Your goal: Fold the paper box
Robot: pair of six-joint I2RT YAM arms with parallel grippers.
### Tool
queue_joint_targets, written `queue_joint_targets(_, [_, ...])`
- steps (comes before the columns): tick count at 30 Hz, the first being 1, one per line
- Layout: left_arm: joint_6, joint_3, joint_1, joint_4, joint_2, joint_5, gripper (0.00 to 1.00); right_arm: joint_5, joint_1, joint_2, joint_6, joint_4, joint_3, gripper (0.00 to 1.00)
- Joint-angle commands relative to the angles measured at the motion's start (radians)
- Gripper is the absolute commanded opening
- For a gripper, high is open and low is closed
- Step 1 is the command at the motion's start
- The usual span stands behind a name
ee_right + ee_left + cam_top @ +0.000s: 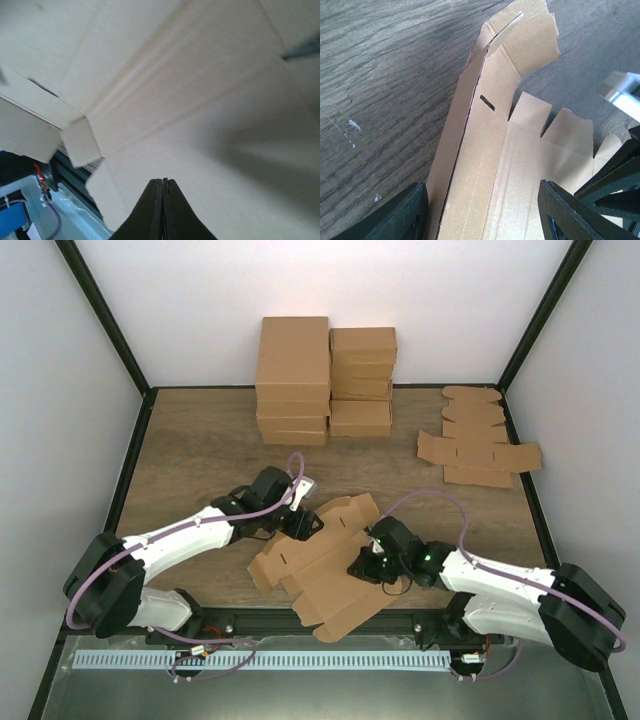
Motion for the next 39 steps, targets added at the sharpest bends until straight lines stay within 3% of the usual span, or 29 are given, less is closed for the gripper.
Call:
queue_joint_targets(1, [-0.010,-0.010,-0.006,0.030,-0.018,0.028,0.63,-0.040,-0.002,-0.041,0.025,0.016,-0.072,0.01])
queue_joint_targets(17, [-0.068,-0.070,-0.008,0.088,-0.027,0.110,0.63,0.020,-0.001,0.175,0.033,0.172,-0.073,0.01])
queue_joint_targets(27, [-0.065,-0.068,-0.006,0.061,-0.056,0.067,0.62,0.096,-0.003,0.310,-0.044,0.158,0.067,0.01])
queue_joint_targets(39, [-0.070,-0.071,-0.007,0.032,-0.079,0.017,0.61,0.116,-0.003,0.097,-0.004,0.155,0.006,0.02])
